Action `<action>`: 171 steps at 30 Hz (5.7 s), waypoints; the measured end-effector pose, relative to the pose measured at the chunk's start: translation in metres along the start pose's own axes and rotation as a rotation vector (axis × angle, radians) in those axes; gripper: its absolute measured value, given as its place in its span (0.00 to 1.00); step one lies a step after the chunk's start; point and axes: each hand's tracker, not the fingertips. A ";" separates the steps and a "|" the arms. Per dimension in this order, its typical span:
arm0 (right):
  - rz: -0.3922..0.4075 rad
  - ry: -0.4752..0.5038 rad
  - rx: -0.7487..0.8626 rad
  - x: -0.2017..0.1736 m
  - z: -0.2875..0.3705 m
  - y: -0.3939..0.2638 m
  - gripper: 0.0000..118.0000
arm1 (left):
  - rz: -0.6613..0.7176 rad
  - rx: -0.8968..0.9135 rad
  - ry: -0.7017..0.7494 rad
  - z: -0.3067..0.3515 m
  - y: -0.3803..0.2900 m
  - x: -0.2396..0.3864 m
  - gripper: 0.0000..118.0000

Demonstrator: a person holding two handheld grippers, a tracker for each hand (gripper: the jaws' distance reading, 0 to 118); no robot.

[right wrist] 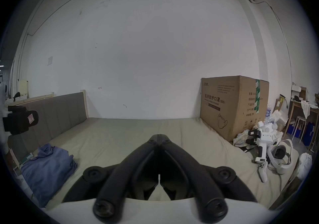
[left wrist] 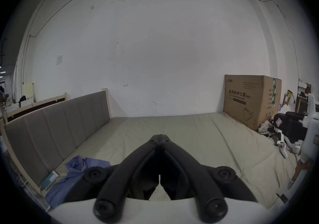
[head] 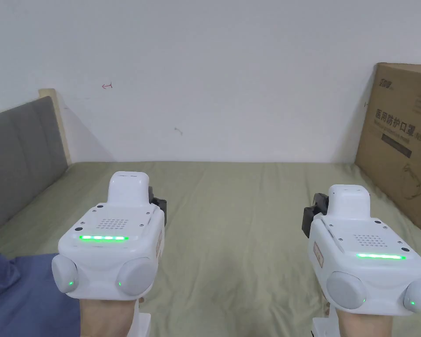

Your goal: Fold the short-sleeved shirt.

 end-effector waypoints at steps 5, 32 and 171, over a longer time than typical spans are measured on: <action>0.014 0.059 -0.003 -0.021 -0.009 0.008 0.00 | 0.002 -0.003 0.027 0.007 0.004 -0.019 0.00; 0.072 0.580 -0.165 -0.258 -0.043 -0.030 0.00 | 0.091 -0.334 0.440 0.071 -0.056 -0.225 0.00; 0.031 -0.040 -0.914 0.142 -0.296 -0.151 0.66 | 0.061 -0.912 -0.294 -0.083 -0.188 0.042 0.04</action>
